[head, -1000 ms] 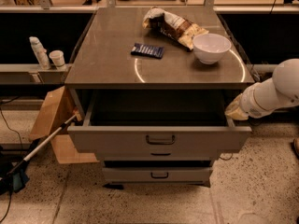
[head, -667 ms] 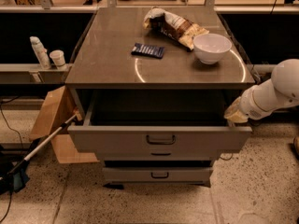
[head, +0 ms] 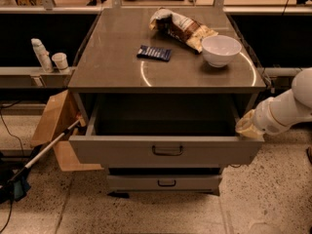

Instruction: Open top drawer

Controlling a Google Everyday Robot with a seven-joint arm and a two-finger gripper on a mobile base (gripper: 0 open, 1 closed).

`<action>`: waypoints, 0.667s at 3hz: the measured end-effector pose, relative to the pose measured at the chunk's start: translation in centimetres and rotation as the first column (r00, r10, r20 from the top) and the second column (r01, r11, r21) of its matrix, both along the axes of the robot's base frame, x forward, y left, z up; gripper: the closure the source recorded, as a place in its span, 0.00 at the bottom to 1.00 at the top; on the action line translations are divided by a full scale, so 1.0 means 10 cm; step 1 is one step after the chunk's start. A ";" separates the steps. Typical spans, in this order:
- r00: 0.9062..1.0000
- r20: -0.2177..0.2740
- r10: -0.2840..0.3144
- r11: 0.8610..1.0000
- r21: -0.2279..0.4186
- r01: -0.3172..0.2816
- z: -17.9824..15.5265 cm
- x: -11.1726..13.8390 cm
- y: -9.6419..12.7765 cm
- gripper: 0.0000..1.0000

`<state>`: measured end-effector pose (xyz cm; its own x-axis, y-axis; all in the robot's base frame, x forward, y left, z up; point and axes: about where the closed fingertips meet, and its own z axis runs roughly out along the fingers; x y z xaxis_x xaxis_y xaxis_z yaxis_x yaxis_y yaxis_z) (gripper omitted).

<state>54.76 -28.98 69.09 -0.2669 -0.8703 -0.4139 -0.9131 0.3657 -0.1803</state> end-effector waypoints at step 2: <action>1.000 0.002 -0.026 1.000 0.015 0.026 0.06 -0.48 0.09 1.00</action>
Offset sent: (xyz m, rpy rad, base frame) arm -0.1475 0.0214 0.0116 0.0325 0.0062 -0.0695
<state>49.92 -28.12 69.68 -0.2885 -0.8569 -0.4271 -0.9028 0.3921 -0.1768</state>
